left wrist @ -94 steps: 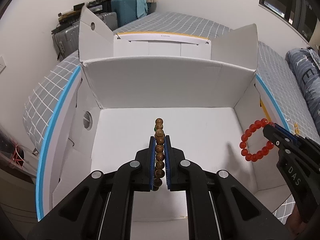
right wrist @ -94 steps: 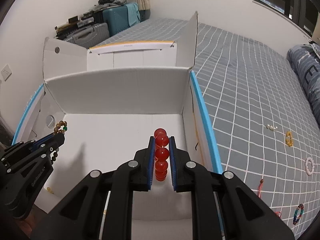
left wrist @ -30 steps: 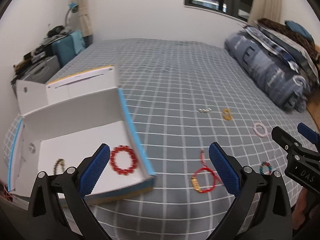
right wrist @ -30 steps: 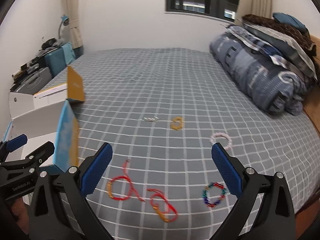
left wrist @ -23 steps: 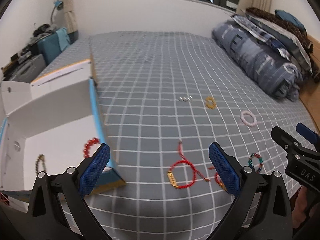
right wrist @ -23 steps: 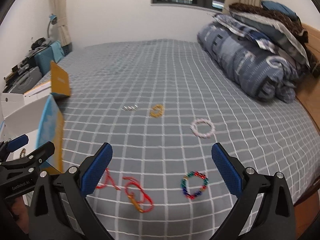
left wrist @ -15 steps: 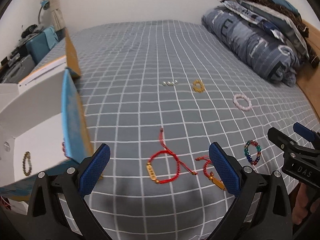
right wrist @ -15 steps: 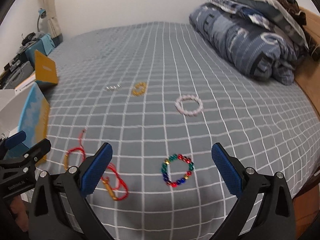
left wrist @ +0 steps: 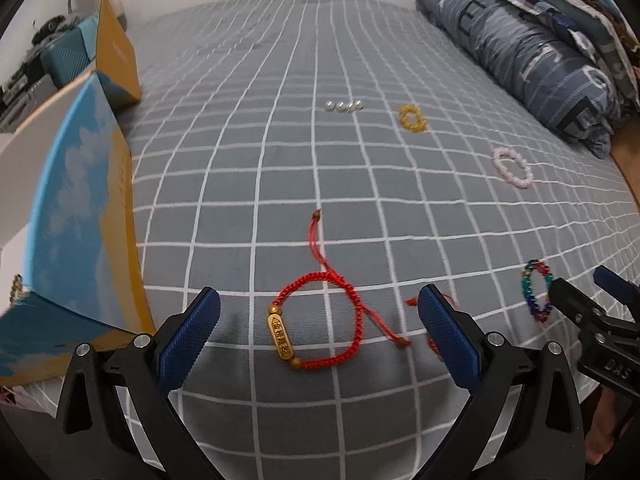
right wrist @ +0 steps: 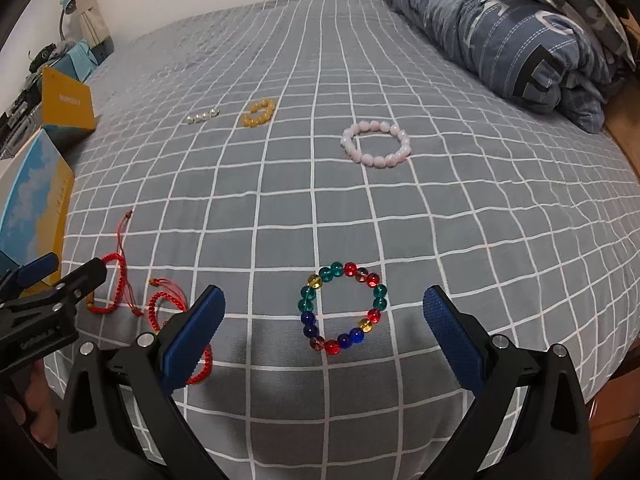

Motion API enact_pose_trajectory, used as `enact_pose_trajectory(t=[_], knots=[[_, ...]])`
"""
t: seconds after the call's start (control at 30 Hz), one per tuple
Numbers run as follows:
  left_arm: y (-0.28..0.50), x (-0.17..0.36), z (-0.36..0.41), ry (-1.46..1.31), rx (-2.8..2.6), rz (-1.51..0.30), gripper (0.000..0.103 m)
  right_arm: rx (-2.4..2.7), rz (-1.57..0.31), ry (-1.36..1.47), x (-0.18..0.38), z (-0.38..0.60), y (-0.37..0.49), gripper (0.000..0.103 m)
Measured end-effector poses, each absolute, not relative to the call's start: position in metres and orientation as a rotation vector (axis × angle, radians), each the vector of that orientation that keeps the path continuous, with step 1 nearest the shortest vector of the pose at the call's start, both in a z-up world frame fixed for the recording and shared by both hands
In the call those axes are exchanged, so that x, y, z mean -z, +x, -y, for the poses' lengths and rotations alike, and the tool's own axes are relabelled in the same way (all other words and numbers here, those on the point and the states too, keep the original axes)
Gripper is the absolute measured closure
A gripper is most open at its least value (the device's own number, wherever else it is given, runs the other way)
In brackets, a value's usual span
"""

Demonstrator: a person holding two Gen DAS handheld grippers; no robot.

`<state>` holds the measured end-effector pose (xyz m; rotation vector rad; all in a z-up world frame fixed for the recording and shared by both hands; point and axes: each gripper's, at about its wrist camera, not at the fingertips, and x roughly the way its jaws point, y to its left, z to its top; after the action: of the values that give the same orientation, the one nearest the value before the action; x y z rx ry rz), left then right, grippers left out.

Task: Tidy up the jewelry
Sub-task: 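Move both tools back over the remaining bracelets on the bed, then grasp the red string bracelet with left tool while right tool grasps multicolour bead bracelet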

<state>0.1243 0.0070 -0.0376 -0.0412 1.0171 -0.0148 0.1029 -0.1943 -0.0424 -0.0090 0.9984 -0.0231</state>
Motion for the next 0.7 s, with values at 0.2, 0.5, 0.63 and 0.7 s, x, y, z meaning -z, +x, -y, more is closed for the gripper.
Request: enact_pose_trajectory(t=[0.2, 0.5, 0.63, 0.7], knots=[[0.133, 0.057, -0.013, -0.061, -0.005, -1.059, 0.006, 0.025, -1.03, 0.005, 0.054, 0.195, 0.109, 0.008], [0.14, 0.074, -0.015, -0.065, -0.024, -1.086, 0.007, 0.043, -1.081, 0.055, 0.073, 0.207, 0.122, 0.013], [0.141, 0.077, -0.016, -0.075, -0.019, -1.097, 0.008, 0.051, -1.115, 0.074, 0.085, 0.211, 0.128, 0.019], [0.141, 0.077, -0.017, -0.076, -0.024, -1.098, 0.01, 0.056, -1.13, 0.084, 0.091, 0.214, 0.13, 0.024]])
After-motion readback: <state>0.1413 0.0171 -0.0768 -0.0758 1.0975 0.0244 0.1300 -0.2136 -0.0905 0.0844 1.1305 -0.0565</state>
